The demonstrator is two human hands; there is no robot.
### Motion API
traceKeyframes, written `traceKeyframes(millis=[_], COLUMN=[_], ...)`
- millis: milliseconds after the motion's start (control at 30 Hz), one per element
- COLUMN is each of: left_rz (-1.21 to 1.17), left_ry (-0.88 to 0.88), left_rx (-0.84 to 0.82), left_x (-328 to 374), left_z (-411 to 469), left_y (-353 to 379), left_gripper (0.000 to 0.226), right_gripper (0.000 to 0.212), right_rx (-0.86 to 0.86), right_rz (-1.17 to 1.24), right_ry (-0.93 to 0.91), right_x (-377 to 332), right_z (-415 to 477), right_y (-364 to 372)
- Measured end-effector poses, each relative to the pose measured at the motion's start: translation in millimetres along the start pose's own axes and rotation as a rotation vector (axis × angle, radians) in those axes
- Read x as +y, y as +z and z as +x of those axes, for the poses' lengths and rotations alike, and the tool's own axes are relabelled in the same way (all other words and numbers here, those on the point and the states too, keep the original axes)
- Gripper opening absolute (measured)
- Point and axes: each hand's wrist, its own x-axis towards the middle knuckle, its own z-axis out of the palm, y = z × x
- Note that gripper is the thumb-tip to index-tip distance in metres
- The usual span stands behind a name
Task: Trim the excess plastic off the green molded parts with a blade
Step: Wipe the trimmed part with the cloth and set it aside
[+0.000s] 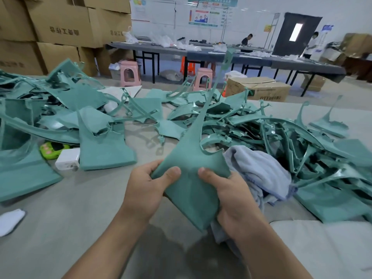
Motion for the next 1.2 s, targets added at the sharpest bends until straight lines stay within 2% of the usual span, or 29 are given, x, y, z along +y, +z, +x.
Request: traceKeyframes(millis=[100,167,200,267,300,367,433,467,533,567,633,700,767,867,933,1067,1200], left_rz=[0.072,0.301,0.485,0.808,0.891,0.929,0.962,0.940,0.871,0.856,0.818,0.727,0.508,0.151,0.084,-0.005,0.069], left_ry=[0.074,0.211,0.303,0.478,0.554,0.627,0.607,0.603,0.624,0.615,0.500,0.333,0.193,0.045,-0.023,-0.016,0.033], left_rx=[0.107,0.286,0.383,0.460,0.394,0.090,-0.124,-0.147,-0.069,0.017,0.164,0.212,0.239,0.246,0.223,0.226,0.199], left_x=[-1,0,1,2,1,-3,-6,-7,-10,-11,-10,-7,-4,-6,-6,-3,-3], left_z=[-5,-7,-10,-19,-22,-26,-30,-31,-31,-30,-24,-17,-12,-3,1,2,-5], left_y=[-2,-9,-12,-11,-7,7,19,22,23,21,16,10,6,-1,-5,-6,0], left_gripper=[0.007,0.005,0.007,0.024,0.031,0.045,0.056,0.055,0.046,0.047,0.064,0.078,0.066,0.020,0.022,0.027,0.041], right_gripper=[0.012,0.023,0.029,0.038,0.042,0.039,0.035,0.030,0.022,0.020,0.024,0.027,0.030,0.036,0.038,0.034,0.020], right_rx=[0.164,0.292,0.282,0.083,-0.037,-0.135,-0.004,0.091,0.210,0.220,0.164,0.080,0.021,-0.043,-0.036,0.020,0.096], right_rz=[-0.253,-0.509,-0.567,-0.505,-0.404,-0.225,-0.081,-0.009,0.144,0.189,0.143,0.026,-0.086,-0.180,-0.205,-0.165,-0.133], right_ry=[-0.102,-0.245,-0.312,-0.331,-0.266,-0.127,0.001,0.049,0.069,0.056,0.016,-0.023,-0.042,-0.022,-0.012,-0.034,-0.003], right_x=[7,8,8,9,12,16,13,11,5,2,1,5,9,8,5,4,1], right_z=[3,1,-1,-8,-11,-15,-14,-10,-4,-2,0,-2,-4,-1,1,3,4], right_y=[-1,-4,-3,6,12,20,19,14,4,1,-2,-2,-3,-6,-8,-6,-3])
